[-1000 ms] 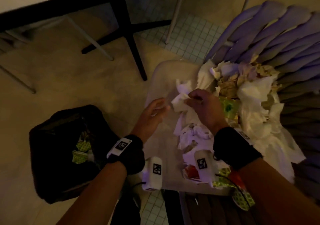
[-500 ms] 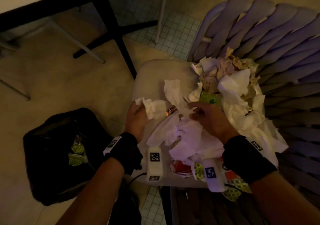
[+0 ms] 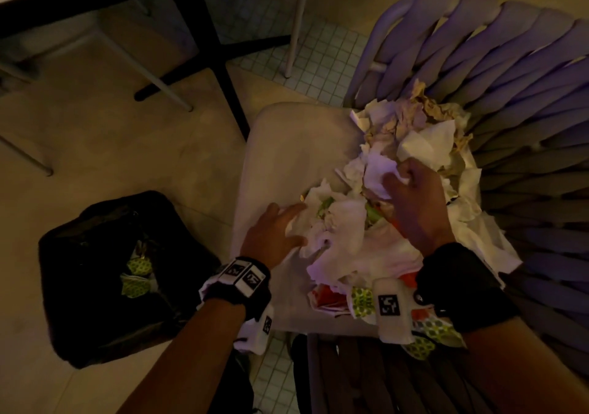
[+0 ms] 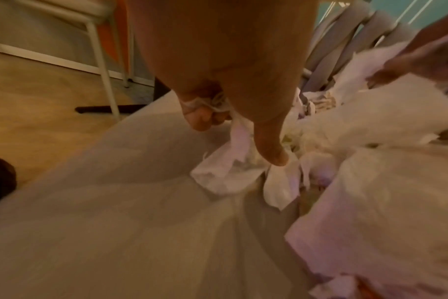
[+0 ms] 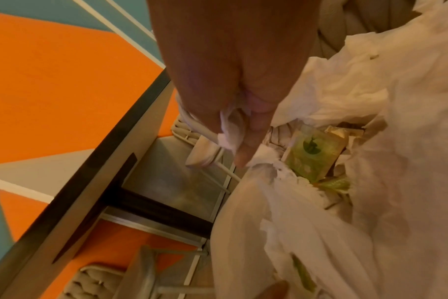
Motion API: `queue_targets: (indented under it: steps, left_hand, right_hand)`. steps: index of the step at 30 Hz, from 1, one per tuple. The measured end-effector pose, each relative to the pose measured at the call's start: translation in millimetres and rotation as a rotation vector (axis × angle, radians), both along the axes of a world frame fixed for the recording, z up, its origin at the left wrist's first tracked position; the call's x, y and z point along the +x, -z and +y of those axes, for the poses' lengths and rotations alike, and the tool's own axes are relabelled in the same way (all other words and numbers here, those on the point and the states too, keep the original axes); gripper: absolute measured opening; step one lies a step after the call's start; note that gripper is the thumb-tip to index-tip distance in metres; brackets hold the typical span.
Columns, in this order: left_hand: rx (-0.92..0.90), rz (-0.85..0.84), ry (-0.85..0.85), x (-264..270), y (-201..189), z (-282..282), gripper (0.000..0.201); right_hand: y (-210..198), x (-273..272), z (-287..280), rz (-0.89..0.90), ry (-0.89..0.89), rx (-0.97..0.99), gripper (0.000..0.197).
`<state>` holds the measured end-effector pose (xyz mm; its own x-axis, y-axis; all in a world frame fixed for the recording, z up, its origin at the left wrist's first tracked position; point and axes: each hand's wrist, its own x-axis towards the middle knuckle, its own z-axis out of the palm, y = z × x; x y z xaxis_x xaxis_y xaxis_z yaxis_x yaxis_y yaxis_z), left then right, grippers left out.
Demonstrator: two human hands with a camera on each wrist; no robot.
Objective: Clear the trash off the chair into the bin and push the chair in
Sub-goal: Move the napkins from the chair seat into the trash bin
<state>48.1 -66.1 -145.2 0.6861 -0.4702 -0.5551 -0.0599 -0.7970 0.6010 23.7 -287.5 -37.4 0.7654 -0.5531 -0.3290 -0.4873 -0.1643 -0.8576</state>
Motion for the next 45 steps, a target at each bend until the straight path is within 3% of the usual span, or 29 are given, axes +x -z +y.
queue_targets:
  steps: [3, 5, 8, 11, 12, 14, 17, 20, 23, 25, 30, 34, 36, 40, 45]
  left_hand:
    - [0.108, -0.125, 0.074, 0, 5, -9, 0.043]
    - [0.099, -0.198, 0.073, 1, 4, -12, 0.026]
    - [-0.026, -0.202, -0.001, 5, 2, -7, 0.028]
    - [-0.178, -0.183, -0.156, 13, -7, 1, 0.037]
    - [-0.195, -0.167, -0.203, 17, -12, 6, 0.035]
    - [-0.181, -0.115, -0.267, 24, -22, 14, 0.018]
    - [-0.243, -0.083, -0.290, 29, -28, 27, 0.012]
    - [-0.310, -0.037, -0.343, 30, -25, 39, 0.027]
    - [-0.265, 0.066, -0.487, 27, -22, 47, 0.015]
    - [-0.270, 0.107, -0.525, 24, -23, 52, 0.024]
    - [-0.227, 0.076, -0.458, 16, -22, 73, 0.027]
    - [-0.403, 0.237, -0.628, 12, -23, 88, 0.026]
    - [-0.421, 0.259, -0.652, 11, -27, 92, 0.015]
    - [-0.365, 0.155, -0.631, 9, -27, 106, 0.011]
    - [-0.324, 0.103, -0.562, 9, -27, 119, 0.009]
  right_hand:
    - [-10, -3, -2, -0.056, -0.012, 0.092, 0.018]
    - [-9, -5, -4, 0.029, -0.074, 0.041, 0.012]
    - [1, -6, -4, 0.254, -0.224, 0.006, 0.037]
    - [20, -8, 6, 0.531, -0.575, -0.237, 0.072]
    - [27, -8, 9, 0.617, -0.672, -0.294, 0.077]
    - [35, -7, 14, 0.684, -0.751, -0.369, 0.065]
    - [38, -3, 10, 0.587, -0.705, -0.429, 0.037]
    - [31, 1, 2, 0.448, -0.607, -0.369, 0.028]
    - [18, 3, -5, 0.307, -0.469, -0.339, 0.020]
    - [10, 2, -10, 0.238, -0.391, -0.320, 0.015]
    - [0, 3, -14, 0.083, -0.323, -0.249, 0.023]
    - [-6, 8, -17, 0.072, -0.270, -0.300, 0.025]
    - [-12, 12, -19, 0.064, -0.268, -0.348, 0.027]
    - [-31, 17, -28, -0.039, -0.212, -0.480, 0.031]
    - [-60, 26, -27, -0.107, -0.175, -0.435, 0.018]
